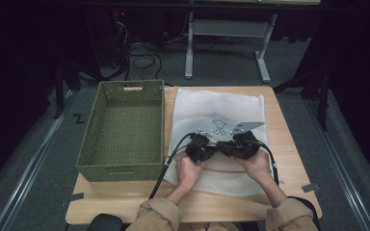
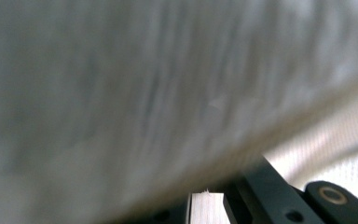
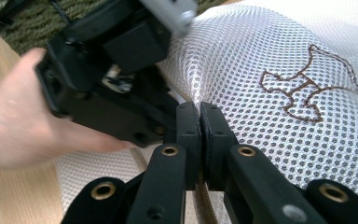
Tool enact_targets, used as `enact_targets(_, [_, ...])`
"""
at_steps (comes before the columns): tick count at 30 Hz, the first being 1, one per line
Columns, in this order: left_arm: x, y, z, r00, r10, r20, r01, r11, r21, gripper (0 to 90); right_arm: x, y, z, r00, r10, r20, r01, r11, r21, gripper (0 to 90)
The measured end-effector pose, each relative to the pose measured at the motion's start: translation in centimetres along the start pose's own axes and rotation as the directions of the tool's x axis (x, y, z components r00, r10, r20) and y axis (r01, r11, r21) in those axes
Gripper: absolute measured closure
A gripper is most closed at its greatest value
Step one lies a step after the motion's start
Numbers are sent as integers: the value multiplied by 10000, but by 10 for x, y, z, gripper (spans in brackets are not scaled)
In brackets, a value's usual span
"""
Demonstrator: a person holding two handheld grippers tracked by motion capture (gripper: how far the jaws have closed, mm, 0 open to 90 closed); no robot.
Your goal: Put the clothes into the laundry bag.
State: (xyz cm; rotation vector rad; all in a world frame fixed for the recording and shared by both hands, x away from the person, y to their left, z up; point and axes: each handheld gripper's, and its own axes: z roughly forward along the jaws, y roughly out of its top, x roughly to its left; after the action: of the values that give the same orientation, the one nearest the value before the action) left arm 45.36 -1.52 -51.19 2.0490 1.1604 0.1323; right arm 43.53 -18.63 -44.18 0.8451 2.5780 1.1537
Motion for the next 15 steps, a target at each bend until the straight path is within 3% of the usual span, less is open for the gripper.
enact_targets(2, [-4,5,2,9990,159,-422,-175,9992,-367,900,0,0,-1,10000,-72,-55,72,9999,-78,886])
enact_targets(6, [-4,8,12,9953,328,-910,-349,9991,-220,898,0,-1,-2,10000,4,-59,-5,10000,-73,886])
enact_targets(10, [-5,4,12,9933,747,-884,-744,9972,59,862,-2,-4,1,9999,74,-109,-74,9999,-70,886])
enact_targets(15, [-9,-3,-1,9916,1091,-696,-1077,9939,240,672,-2,-5,1,9999,92,-119,-94,9998,-155,885])
